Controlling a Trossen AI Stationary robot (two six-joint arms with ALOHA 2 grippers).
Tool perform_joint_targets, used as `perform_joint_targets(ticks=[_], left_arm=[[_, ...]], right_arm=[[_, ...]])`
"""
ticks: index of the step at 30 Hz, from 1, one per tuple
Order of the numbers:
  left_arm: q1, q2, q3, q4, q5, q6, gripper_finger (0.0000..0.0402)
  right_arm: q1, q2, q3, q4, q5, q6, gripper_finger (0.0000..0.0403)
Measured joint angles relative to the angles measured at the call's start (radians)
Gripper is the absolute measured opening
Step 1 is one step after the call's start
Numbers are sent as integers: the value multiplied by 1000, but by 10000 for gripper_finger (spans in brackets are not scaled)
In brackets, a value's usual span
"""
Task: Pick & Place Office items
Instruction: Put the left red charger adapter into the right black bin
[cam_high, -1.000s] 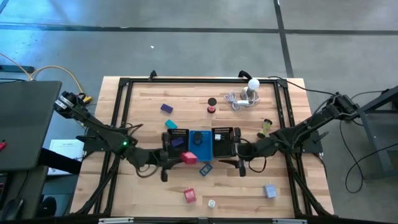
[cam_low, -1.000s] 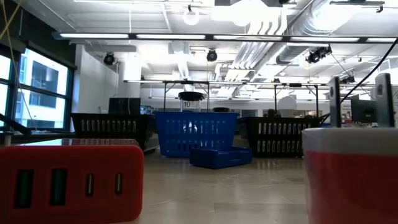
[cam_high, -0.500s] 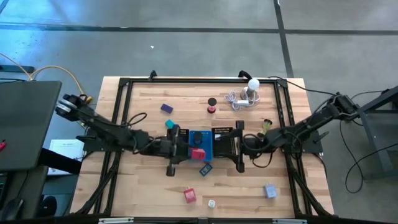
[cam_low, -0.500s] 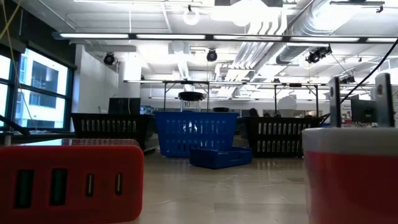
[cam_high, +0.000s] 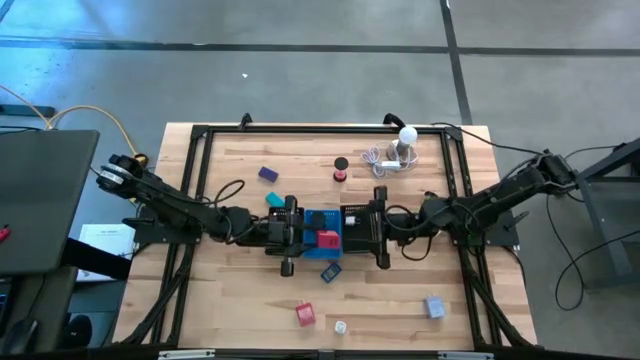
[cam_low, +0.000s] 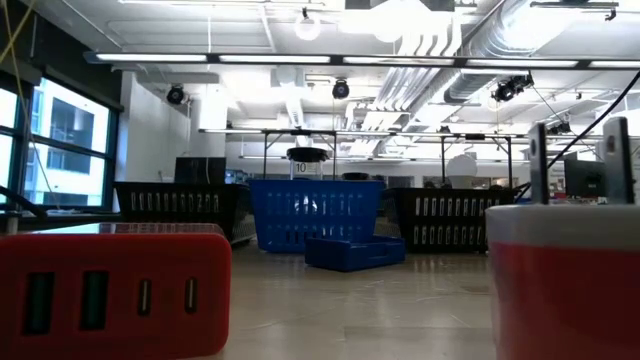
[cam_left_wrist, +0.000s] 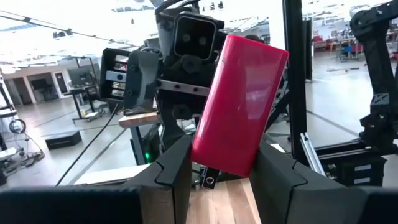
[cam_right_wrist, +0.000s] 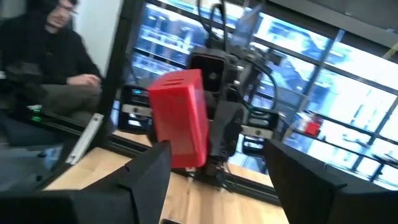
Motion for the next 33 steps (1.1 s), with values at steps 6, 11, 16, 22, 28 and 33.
perform_joint_targets(ticks=[6, 11, 16, 22, 28, 33], left_arm=[[5, 10, 0, 4, -16, -1, 120], [8, 10, 0, 3, -33, 5, 120], [20, 21, 0, -1, -34, 5, 120], [19, 34, 0, 9, -39, 20, 120], [17, 34, 0, 6, -42, 23, 120], [17, 34, 0, -16, -42, 24, 120]], right_arm=[[-28, 0, 0, 21, -89, 1, 247], [-32, 30, 0, 66, -80, -6, 247], [-38, 115, 1, 157, -90, -86, 247], [-31, 203, 1, 313, -42, -161, 247], [-31, 209, 1, 322, -78, -164, 245], [-31, 209, 1, 322, -80, -188, 209]])
